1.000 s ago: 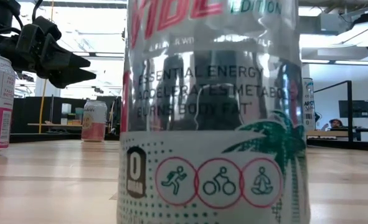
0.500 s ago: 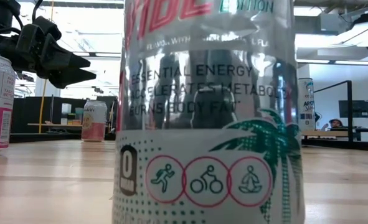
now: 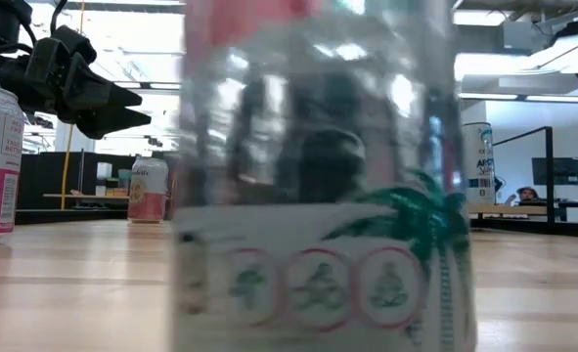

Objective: Place canned beverage on shelf
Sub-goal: Put the black pink soda can on the shelf

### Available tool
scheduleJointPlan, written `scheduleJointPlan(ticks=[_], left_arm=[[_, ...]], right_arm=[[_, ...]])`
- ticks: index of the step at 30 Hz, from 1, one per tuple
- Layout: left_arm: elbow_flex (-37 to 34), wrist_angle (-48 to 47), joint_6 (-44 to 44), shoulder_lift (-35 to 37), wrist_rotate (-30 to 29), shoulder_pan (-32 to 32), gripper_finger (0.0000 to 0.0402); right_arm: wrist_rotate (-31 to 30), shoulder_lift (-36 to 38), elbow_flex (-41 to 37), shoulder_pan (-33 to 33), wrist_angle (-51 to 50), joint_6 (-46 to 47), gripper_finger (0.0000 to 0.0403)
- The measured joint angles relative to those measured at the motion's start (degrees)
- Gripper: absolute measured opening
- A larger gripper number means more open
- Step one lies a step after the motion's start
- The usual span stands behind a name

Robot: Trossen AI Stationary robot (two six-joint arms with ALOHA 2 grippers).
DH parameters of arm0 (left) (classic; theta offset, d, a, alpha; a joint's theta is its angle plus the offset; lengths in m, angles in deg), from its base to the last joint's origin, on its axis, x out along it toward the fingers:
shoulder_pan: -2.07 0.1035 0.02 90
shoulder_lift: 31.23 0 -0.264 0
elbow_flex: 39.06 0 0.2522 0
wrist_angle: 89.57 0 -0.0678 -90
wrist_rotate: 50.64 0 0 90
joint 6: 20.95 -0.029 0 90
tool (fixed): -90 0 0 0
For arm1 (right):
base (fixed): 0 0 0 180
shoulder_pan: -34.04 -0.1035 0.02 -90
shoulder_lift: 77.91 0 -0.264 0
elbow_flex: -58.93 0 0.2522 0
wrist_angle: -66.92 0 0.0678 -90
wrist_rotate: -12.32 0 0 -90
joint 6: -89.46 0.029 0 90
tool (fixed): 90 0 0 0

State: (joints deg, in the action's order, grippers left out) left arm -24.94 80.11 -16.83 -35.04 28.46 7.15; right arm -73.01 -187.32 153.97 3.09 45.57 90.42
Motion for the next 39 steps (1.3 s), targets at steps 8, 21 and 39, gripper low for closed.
scheduleJointPlan(ticks=[8, 21, 39], left_arm=[[0.0, 0.0, 0.0, 0.0, 0.0, 0.0, 0.0327], [0.0, 0.0, 0.0, 0.0, 0.0, 0.0, 0.0327], [0.0, 0.0, 0.0, 0.0, 0.0, 0.0, 0.0327]], right_arm=[[3.6, -1.1, 0.0, 1.4, 1.9, -0.7, 0.0284], [3.1, -1.0, -0.1, 4.2, 3.2, -2.3, 0.0282], [-12.9, 9.8, 8.8, 4.6, -31.3, -1.7, 0.0281]])
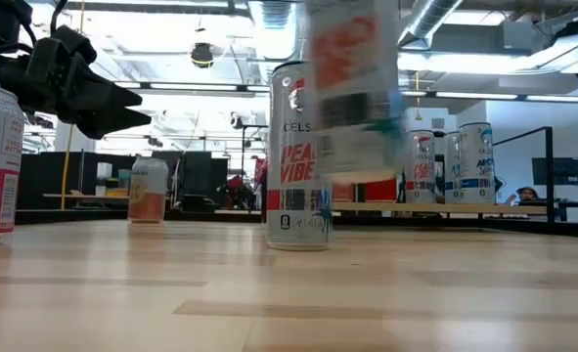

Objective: Place canned beverage on shelf
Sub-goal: Put the black pink soda can on the shelf

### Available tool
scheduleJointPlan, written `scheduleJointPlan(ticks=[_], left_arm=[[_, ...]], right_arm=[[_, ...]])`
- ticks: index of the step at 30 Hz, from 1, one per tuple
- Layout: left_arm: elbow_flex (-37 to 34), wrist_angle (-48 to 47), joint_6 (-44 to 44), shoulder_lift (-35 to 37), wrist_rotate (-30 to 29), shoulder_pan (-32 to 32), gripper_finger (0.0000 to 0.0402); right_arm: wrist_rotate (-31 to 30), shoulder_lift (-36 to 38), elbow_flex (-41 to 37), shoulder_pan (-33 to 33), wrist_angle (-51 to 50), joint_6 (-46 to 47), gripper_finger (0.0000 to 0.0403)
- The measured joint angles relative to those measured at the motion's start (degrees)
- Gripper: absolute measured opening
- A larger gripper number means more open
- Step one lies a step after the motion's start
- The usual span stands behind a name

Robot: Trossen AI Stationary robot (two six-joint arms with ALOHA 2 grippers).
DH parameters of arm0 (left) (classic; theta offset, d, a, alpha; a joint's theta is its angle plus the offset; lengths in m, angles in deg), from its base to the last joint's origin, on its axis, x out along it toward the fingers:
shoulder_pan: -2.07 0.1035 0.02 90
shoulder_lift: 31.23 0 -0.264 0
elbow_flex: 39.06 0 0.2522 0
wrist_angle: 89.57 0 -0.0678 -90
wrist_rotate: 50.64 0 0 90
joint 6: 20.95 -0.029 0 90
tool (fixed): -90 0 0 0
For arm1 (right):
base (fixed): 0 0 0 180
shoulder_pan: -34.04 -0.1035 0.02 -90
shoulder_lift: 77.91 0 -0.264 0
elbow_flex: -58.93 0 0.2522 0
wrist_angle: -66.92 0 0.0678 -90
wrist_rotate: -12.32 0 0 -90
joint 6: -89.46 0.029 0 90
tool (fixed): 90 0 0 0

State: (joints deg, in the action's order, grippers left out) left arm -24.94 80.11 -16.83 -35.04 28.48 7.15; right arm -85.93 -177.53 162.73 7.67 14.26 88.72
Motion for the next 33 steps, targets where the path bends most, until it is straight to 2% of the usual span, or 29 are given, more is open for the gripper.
scheduleJointPlan(ticks=[5, 11, 16, 19, 25, 30, 33], left_arm=[[0.0, 0.0, 0.0, 0.0, 0.0, 0.0, 0.0327], [0.0, 0.0, 0.0, 0.0, 0.0, 0.0, 0.0327], [0.0, 0.0, 0.0, 0.0, 0.0, 0.0, 0.0327], [0.0, 0.0, 0.0, 0.0, 0.0, 0.0, 0.0327], [0.0, 0.0, 0.0, 0.0, 0.0, 0.0, 0.0327], [0.0, 0.0, 0.0, 0.0, 0.0, 0.0, 0.0327], [0.0, 0.0, 0.0, 0.0, 0.0, 0.0, 0.0327]], right_arm=[[-4.5, 9.6, -7.7, 0.4, -3.5, 5.1, 0.0281], [-12.2, 27.5, -24.6, 2.7, -2.2, 11.6, 0.0281], [-16.0, 42.1, -35.3, 10.6, 0.9, 10.8, 0.0281], [-15.8, 47.5, -38.9, 17.2, 4.1, 6.8, 0.0281], [-11.0, 51.2, -40.7, 33.0, 4.2, 1.9, 0.0281], [-5.5, 49.0, -40.7, 44.1, 6.3, -1.1, 0.0281], [-4.6, 46.7, -40.7, 49.8, 7.4, -1.2, 0.0281]])
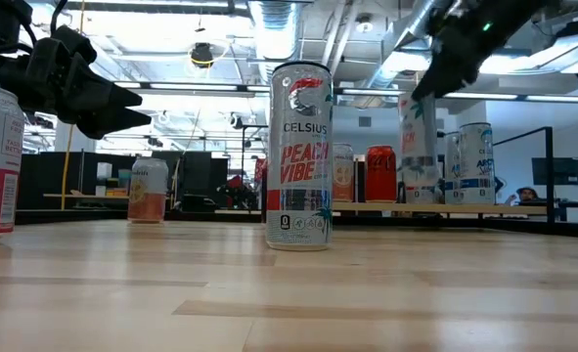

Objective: Place canned beverage on shelf
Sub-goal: Put the black pink soda can on the shelf

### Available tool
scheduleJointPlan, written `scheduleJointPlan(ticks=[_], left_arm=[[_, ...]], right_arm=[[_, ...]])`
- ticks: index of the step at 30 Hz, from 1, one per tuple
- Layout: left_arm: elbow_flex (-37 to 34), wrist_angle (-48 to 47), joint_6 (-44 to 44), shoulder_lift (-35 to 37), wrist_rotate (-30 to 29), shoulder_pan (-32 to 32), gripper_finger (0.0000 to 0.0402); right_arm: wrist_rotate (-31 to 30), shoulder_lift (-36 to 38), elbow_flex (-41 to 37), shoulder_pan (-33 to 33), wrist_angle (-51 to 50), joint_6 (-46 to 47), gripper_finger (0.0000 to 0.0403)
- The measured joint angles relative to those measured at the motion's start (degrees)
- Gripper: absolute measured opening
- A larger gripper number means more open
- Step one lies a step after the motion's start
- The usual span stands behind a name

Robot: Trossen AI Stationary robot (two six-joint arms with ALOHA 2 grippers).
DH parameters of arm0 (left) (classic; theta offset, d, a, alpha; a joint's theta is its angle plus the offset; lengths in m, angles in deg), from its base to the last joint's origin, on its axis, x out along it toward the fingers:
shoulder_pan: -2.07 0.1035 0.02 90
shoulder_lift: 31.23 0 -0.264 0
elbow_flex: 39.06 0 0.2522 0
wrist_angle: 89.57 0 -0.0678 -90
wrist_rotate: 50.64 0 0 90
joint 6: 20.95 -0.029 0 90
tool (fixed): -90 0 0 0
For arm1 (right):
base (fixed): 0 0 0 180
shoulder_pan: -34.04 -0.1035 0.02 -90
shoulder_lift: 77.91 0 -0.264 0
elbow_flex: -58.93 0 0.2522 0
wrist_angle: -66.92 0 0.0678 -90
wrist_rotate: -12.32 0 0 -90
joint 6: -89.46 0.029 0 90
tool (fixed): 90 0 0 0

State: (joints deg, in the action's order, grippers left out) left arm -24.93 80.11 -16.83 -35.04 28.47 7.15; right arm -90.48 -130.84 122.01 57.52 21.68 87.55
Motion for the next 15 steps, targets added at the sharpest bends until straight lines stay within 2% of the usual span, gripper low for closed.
scheduleJointPlan(ticks=[7, 15], left_arm=[[0.0, 0.0, 0.0, 0.0, 0.0, 0.0, 0.0327], [0.0, 0.0, 0.0, 0.0, 0.0, 0.0, 0.0327]], right_arm=[[1.0, -6.5, 0.0, 8.7, 3.1, 2.1, 0.0281], [5.2, -8.9, 0.2, 10.8, 5.3, 1.4, 0.0281]])
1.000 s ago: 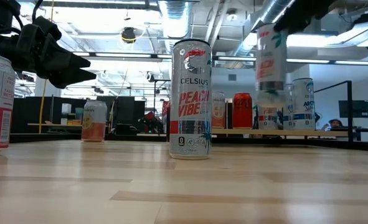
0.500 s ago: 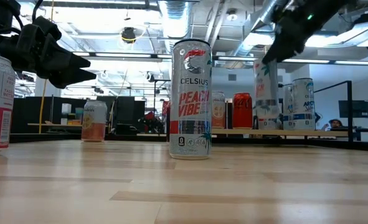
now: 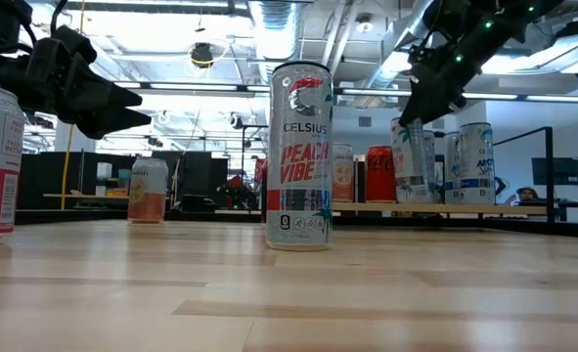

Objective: Place canned beverage on shelf
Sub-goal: Put the black pink soda can on the shelf

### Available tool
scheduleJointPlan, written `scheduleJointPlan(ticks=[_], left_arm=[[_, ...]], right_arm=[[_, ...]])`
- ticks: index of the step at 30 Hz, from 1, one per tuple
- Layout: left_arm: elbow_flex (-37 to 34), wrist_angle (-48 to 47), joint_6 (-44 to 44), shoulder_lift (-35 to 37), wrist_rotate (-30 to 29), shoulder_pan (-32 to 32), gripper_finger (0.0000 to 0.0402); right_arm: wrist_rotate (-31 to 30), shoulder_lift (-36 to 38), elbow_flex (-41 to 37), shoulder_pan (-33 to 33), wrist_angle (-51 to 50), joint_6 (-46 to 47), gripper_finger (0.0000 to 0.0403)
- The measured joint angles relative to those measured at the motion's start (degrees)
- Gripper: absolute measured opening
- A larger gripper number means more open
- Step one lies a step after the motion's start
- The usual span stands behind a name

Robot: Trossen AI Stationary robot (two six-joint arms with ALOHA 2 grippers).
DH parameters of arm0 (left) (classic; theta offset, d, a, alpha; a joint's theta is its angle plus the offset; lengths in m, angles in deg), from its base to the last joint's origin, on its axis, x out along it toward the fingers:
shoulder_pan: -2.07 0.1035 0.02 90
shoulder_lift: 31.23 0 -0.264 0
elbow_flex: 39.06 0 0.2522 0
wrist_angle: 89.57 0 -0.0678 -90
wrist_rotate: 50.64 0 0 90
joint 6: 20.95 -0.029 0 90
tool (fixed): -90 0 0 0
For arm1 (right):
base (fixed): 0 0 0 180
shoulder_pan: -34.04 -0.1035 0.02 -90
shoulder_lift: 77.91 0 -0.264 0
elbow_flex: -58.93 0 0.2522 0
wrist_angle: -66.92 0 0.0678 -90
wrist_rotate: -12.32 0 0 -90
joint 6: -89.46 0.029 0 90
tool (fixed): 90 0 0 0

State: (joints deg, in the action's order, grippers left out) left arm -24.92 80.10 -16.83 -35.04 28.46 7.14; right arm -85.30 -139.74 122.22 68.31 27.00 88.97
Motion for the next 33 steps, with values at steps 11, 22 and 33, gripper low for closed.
scheduleJointPlan(ticks=[11, 22, 33], left_arm=[[0.0, 0.0, 0.0, 0.0, 0.0, 0.0, 0.0327], [0.0, 0.0, 0.0, 0.0, 0.0, 0.0, 0.0327], [0.0, 0.0, 0.0, 0.0, 0.0, 0.0, 0.0327]], right_arm=[[0.5, 2.0, -0.1, 0.0, -0.1, -1.5, 0.0326], [0.2, 2.0, 1.8, 0.8, -0.5, -1.2, 0.0337], [-4.7, -0.2, 13.7, -2.3, -9.9, 24.0, 0.0336]])
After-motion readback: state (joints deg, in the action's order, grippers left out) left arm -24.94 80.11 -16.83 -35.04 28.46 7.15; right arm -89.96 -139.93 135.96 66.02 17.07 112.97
